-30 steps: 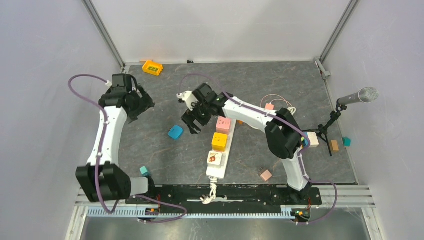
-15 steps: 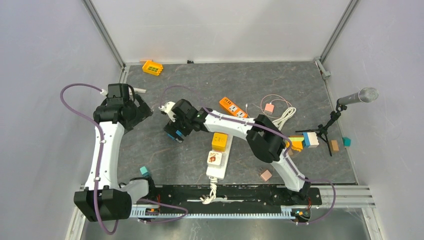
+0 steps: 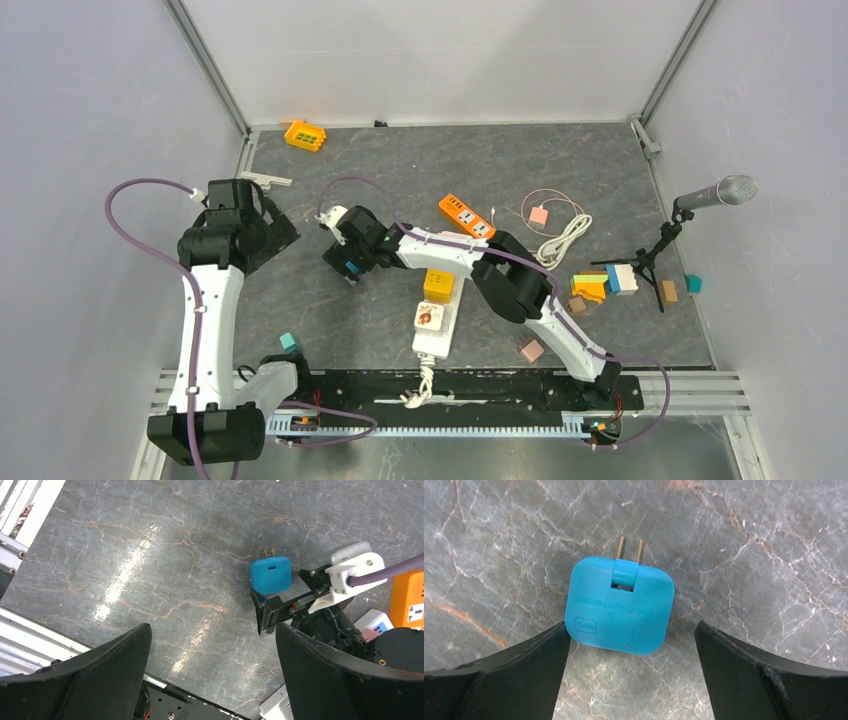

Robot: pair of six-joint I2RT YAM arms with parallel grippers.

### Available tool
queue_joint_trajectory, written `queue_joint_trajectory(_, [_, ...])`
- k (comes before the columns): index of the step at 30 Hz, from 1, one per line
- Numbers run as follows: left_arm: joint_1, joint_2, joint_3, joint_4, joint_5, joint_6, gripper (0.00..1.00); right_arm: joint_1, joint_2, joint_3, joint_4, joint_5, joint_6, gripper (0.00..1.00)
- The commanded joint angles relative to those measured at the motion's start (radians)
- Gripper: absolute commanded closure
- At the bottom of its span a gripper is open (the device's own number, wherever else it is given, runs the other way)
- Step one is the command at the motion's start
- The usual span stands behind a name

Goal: Insert the plug
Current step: Pick up the plug from the center of the board.

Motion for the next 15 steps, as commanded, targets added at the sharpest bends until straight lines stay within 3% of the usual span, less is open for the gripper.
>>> queue_joint_trajectory(1, [0.0,-0.021,0.009,-0.029,-0.039,-0.023,0.0,0.015,0.038,0.069,0.06,-0.007,0.032,0.02])
queue_joint_trajectory(10, [-0.001,-0.035,0.036,-0.055,-0.042,-0.019,0.0,0.035,0.041,0.079,0.009,0.124,0.123,0.01])
queue_joint_trajectory(15, [0.0,-0.043,0.035,-0.055,-0.003,-0.035,0.0,0.036,0.04,0.058,0.022,0.102,0.189,0.01])
